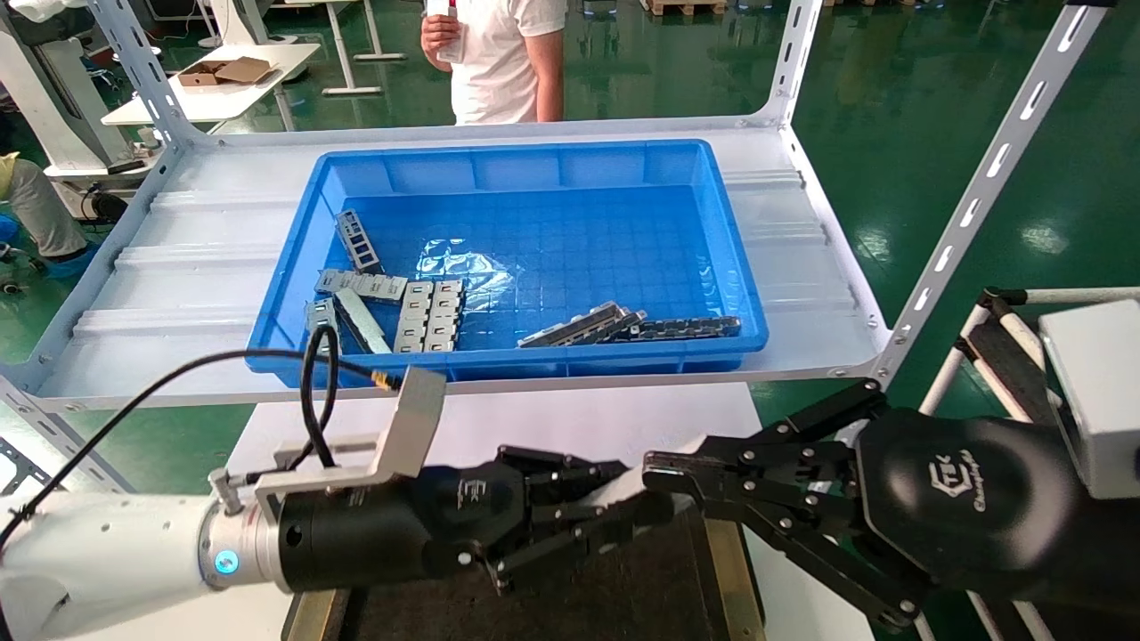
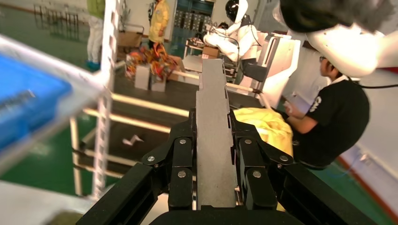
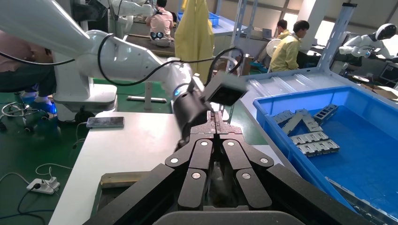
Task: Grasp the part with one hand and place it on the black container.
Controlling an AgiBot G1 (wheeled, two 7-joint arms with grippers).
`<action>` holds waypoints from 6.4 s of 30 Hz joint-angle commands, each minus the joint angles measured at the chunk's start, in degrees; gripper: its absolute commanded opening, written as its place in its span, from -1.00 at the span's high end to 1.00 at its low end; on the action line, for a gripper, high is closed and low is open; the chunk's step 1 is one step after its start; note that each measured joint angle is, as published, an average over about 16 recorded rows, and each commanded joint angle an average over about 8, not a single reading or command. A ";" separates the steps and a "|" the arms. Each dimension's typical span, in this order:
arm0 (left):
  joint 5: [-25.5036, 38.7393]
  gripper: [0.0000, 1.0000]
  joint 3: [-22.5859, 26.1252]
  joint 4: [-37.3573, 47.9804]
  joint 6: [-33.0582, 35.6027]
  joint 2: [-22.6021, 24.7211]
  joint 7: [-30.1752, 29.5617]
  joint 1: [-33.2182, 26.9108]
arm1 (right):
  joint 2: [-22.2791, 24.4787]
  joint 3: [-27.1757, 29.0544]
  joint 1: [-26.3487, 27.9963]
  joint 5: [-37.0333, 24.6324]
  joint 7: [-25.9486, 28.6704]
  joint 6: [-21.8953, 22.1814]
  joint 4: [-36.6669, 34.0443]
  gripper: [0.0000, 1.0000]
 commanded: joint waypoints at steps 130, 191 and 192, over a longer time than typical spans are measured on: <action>-75.65 -1.00 27.21 2.98 -62.83 15.28 30.90 20.68 | 0.17 -0.41 0.09 0.28 -0.21 0.18 0.00 -1.00; -38.22 -1.00 56.21 -4.13 -1.22 -16.92 11.32 -7.70 | 0.24 -0.58 0.13 0.40 -0.29 0.25 0.00 -1.00; -38.17 -1.00 56.21 -4.49 -1.30 -17.11 11.21 -7.84 | 0.24 -0.58 0.13 0.40 -0.29 0.25 0.00 -1.00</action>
